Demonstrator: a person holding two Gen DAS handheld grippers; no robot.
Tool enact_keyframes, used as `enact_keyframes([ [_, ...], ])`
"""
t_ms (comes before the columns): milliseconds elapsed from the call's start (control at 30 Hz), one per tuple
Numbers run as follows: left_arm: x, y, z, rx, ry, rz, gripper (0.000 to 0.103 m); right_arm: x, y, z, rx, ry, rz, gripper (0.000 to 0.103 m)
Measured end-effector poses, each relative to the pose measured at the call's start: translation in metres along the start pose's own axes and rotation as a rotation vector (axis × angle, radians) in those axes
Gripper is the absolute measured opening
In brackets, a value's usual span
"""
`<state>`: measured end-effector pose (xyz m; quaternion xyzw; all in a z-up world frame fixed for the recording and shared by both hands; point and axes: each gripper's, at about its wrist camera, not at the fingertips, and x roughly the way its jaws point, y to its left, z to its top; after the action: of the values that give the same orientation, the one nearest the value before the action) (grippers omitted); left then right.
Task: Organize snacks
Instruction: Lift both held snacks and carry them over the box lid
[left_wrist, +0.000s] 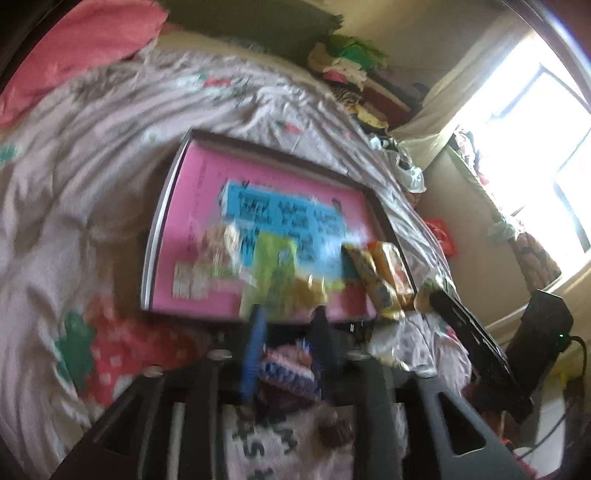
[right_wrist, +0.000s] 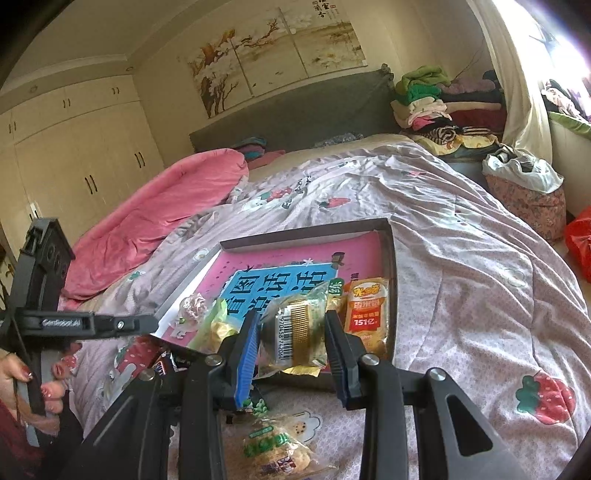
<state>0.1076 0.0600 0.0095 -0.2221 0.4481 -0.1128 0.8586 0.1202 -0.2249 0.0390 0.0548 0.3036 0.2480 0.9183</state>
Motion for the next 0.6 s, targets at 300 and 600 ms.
enact_keyframes([
  [300, -0.007, -0.004, -0.035, 0.044, 0.057, 0.049, 0.063, 0.001, 0.002, -0.002, -0.003, 0.008, 0.006, 0.035],
  [600, 0.011, 0.0, -0.044, -0.128, 0.111, -0.009, 0.064, 0.001, 0.003, -0.004, -0.009, 0.009, 0.002, 0.035],
])
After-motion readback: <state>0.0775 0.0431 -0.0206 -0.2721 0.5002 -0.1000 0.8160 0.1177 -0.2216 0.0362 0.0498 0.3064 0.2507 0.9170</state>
